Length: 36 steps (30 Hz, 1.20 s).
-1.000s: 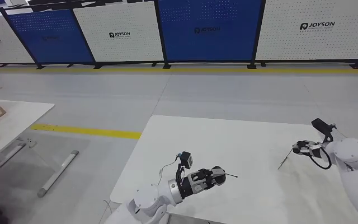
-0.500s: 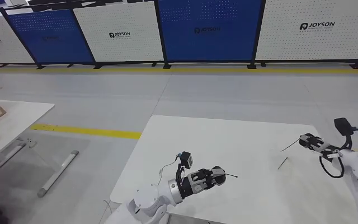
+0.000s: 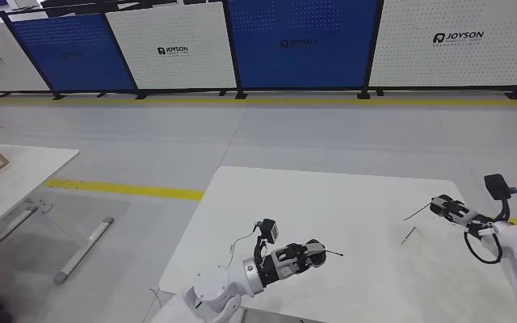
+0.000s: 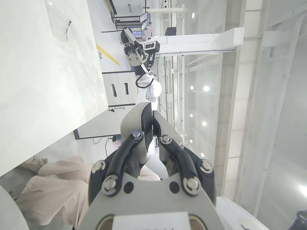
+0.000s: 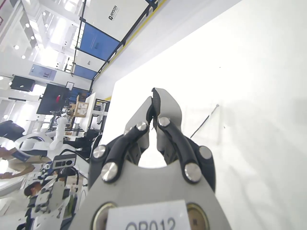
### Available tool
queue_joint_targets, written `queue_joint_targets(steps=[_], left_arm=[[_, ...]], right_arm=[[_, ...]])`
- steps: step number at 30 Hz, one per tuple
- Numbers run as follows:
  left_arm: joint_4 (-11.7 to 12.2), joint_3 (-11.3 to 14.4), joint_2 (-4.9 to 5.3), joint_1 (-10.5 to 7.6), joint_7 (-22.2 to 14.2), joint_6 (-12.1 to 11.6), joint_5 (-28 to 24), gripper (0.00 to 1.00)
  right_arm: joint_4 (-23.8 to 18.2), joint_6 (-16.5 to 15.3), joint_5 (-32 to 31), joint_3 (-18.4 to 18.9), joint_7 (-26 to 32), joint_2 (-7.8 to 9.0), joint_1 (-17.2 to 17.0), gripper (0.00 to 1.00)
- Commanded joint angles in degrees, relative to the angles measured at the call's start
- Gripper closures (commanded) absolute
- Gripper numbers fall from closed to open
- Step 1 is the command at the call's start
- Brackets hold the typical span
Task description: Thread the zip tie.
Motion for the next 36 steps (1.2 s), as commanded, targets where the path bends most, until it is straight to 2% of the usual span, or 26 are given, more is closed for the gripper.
queue_joint_targets(steps=[1, 3, 7, 10, 11, 24, 27, 33, 36], left_arm=[[0.0, 0.0, 0.00, 0.00, 0.0, 0.0, 0.0, 1.00], [0.0, 0.0, 0.00, 0.00, 0.0, 0.0, 0.0, 1.00], [0.0, 0.0, 0.00, 0.00, 0.0, 0.0, 0.0, 1.00], [0.0, 0.0, 0.00, 0.00, 0.0, 0.0, 0.0, 1.00], [0.0, 0.0, 0.00, 0.00, 0.0, 0.0, 0.0, 1.00], [0.0, 0.0, 0.00, 0.00, 0.0, 0.0, 0.0, 1.00], [0.0, 0.0, 0.00, 0.00, 0.0, 0.0, 0.0, 1.00], [0.0, 0.0, 0.00, 0.00, 0.0, 0.0, 0.0, 1.00], [0.0, 0.0, 0.00, 0.00, 0.0, 0.0, 0.0, 1.00]], right_arm=[[0.0, -1.5, 2.2, 0.9, -1.8, -0.04, -1.0, 1.00], [0.3, -4.9, 5.8, 2.6, -2.7, 0.00, -2.0, 1.00], [0.2, -15.6, 15.6, 7.1, -3.9, 0.09, -6.5, 1.00], [-0.9, -20.6, 21.3, 8.3, -2.9, 0.00, -10.1, 1.00], [-1.6, -20.6, 21.8, 8.5, -2.5, 0.01, -10.9, 1.00], [-1.9, -20.6, 21.9, 8.5, -3.1, -0.04, -11.1, 1.00], [-5.8, -20.6, 24.1, 8.7, -5.7, -0.45, -13.0, 1.00], [-11.9, -20.6, 24.5, 8.7, -8.0, -1.39, -16.5, 1.00], [-12.3, -20.6, 24.4, 8.6, -8.1, -1.50, -16.8, 1.00]])
